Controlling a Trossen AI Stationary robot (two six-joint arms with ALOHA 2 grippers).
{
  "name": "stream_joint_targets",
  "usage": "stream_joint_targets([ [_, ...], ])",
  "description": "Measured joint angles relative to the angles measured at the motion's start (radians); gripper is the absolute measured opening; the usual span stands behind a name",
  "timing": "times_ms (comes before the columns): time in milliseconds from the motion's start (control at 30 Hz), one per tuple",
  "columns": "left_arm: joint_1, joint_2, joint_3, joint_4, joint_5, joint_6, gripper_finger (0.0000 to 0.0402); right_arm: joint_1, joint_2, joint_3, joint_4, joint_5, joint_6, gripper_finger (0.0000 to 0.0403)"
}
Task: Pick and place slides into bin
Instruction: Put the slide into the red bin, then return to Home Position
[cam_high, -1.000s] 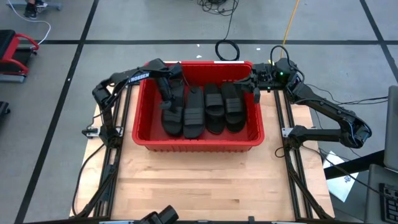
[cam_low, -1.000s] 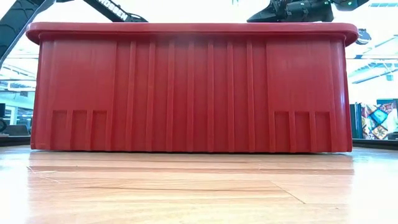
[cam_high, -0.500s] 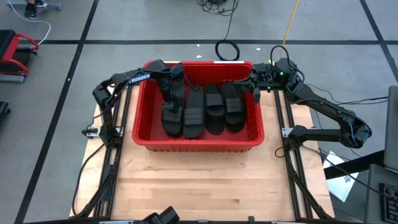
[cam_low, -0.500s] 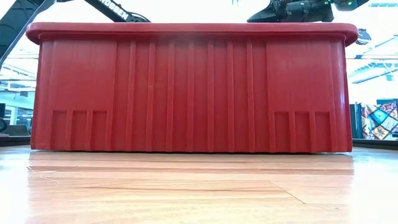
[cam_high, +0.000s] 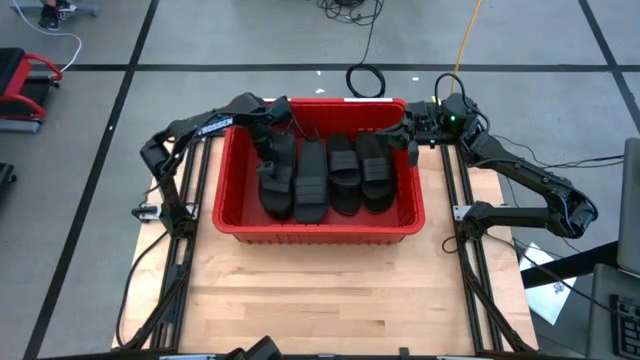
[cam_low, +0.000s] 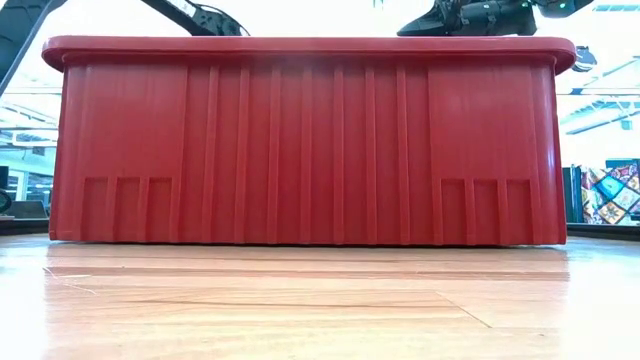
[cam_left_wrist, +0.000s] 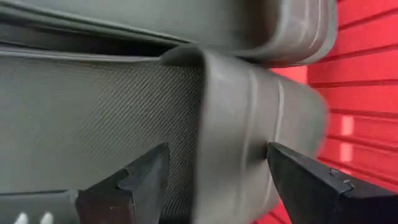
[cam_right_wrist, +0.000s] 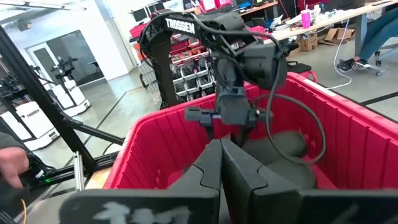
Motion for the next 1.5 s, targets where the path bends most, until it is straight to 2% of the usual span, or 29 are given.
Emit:
stream_joint_targets([
  [167,0.0,-0.062,0.0,0.043,-0.052,0.005,0.026,-0.001,0.0,0.0,0.0,0.001,-0.017,0.0],
  [467,0.0,-0.126,0.0,0.062,-0.044,-0.058,0.0252,-0.001,0.0,0.0,0.0,0.0,-0.017,0.0],
  [600,-0.01,-0.194,0.0,0.062,-0.028,-0.051,0.0242,-0.001,-0.009,0.0,-0.001,0.0,-0.026,0.0],
  [733,-0.053,-0.323,0.0,0.106,0.063,0.091,0.0189,-0.001,-0.077,0.0,-0.001,-0.009,-0.136,0.0],
  [833,-0.094,-0.421,0.0,0.232,0.195,0.117,0.0127,-0.001,-0.158,0.0,-0.001,0.0,-0.191,0.0],
  [933,-0.151,-0.498,0.001,0.457,0.32,-0.028,0.0055,0.001,-0.236,0.0,-0.021,0.001,-0.191,0.0],
  [1000,-0.196,-0.527,0.003,0.595,0.329,-0.17,0.0016,0.009,-0.273,0.0,-0.063,0.019,-0.142,0.0],
  [1100,-0.257,-0.568,-0.038,0.722,0.237,-0.285,0.0007,0.048,-0.327,0.0,-0.231,0.126,-0.061,0.0],
  [1200,-0.308,-0.645,-0.164,0.882,0.103,-0.391,0.0002,0.117,-0.396,-0.05,-0.318,0.274,-0.024,0.0],
  [1367,-0.38,-0.819,-0.505,1.337,-0.14,-0.613,0.0,0.231,-0.546,-0.252,-0.067,0.484,0.143,0.0],
  [1433,-0.41,-0.887,-0.62,1.514,-0.249,-0.669,0.0,0.281,-0.573,-0.335,0.065,0.527,0.217,0.0],
  [1500,-0.447,-0.951,-0.703,1.618,-0.336,-0.677,0.0,0.337,-0.583,-0.397,0.107,0.555,0.262,0.0],
])
